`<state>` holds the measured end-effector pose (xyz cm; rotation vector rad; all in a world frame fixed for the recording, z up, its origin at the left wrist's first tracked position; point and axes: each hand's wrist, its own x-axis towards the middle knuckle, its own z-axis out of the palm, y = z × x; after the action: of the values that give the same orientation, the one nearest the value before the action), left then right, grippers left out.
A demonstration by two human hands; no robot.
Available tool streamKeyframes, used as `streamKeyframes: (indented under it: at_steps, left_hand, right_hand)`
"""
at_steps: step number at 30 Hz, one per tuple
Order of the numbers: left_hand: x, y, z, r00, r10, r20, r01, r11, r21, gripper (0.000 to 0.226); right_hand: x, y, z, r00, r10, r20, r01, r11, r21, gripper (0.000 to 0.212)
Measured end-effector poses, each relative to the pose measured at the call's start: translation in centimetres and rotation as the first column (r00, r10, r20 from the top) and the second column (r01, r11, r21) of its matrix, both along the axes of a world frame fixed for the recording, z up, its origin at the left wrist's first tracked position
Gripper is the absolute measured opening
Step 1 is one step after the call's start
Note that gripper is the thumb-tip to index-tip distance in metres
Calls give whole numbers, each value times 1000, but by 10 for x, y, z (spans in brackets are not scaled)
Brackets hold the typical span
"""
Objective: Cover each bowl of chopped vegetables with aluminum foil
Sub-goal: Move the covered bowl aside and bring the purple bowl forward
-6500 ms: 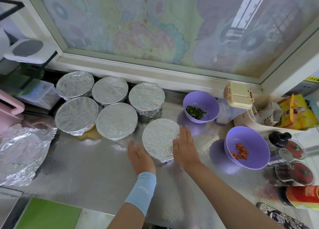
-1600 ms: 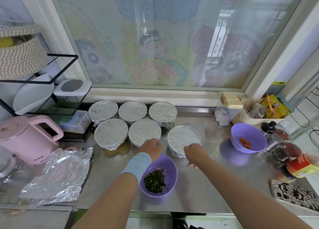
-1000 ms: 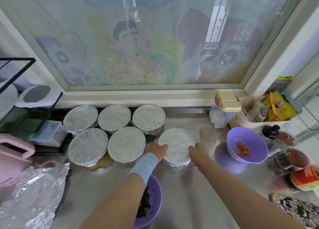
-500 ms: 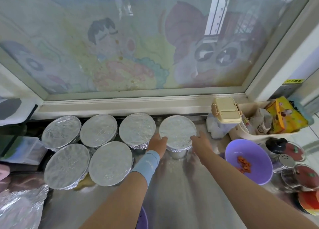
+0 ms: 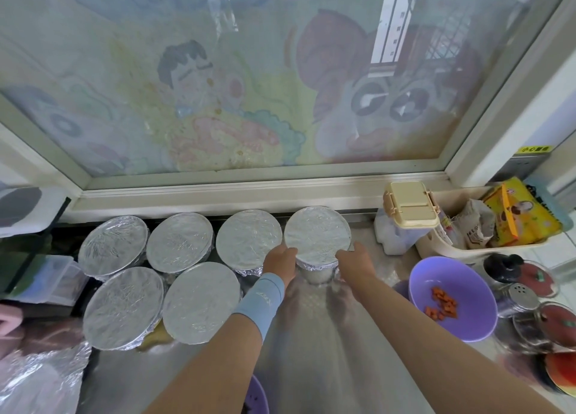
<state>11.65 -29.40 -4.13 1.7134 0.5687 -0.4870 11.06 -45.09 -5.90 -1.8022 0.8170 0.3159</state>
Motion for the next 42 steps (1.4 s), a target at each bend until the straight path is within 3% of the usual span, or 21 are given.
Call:
streamKeyframes:
  at_steps: [3, 5, 10, 13, 16, 19, 21, 23, 25, 27, 30, 34, 37, 42]
  left_hand:
    - [-12, 11, 6, 999, -27, 20, 26, 999, 47, 22]
    - [-25, 22, 10, 996, -68, 54, 63, 994, 91, 18]
    - [-75, 66, 19, 971, -222, 86, 202, 960, 196, 23]
    - [-110, 98, 22, 952, -298, 72, 262, 912, 317, 32]
    - [-144, 130, 17, 930, -366, 2, 329, 837, 437, 34]
    - [-176, 164, 6, 932, -350, -88, 348, 807, 478, 19]
    - [-194, 182, -1, 915, -368, -162, 393, 731, 558, 16]
    - [-210, 194, -6, 893, -343, -292, 450, 659, 603, 35]
    - [-222, 199, -7, 870, -297, -393, 480, 689, 543, 47]
    - [-227, 197, -5, 881, -261, -394, 429, 790, 437, 39]
    - [-221, 184, -5, 928, -239, -286, 344, 844, 411, 28]
    - [-203, 153, -5, 960, -216, -177, 269, 886, 377, 33]
    - [-188, 124, -1, 957, -242, -162, 286, 882, 375, 16]
    - [-164, 97, 2, 915, -291, -281, 394, 796, 459, 50]
  right_hand:
    - [-19, 3, 11, 999, 33, -7, -34, 991, -130, 55]
    - [-37, 11, 18, 998, 66, 15, -62, 984, -164, 45]
    - [-86, 62, 40, 941, 338, 1, -334, 931, -145, 26]
    - [-118, 103, 47, 864, 503, 10, -493, 852, -175, 28]
    - [-149, 137, 38, 764, 644, -33, -634, 740, -226, 37]
    - [-175, 160, 27, 652, 751, -105, -739, 600, -306, 45]
    - [-189, 166, 22, 626, 770, -129, -760, 564, -323, 50]
    - [-197, 168, 17, 611, 778, -143, -765, 534, -360, 57]
    - [-201, 166, 14, 594, 789, -159, -768, 497, -403, 62]
    - [-200, 162, 10, 586, 792, -169, -768, 477, -428, 64]
    - [-192, 149, 10, 598, 784, -167, -758, 486, -434, 64]
    - [-171, 116, 15, 618, 764, -184, -734, 477, -483, 63]
    - [-154, 88, 17, 619, 752, -226, -738, 458, -496, 61]
    - [-143, 75, 18, 520, 790, -325, -814, 344, -467, 51]
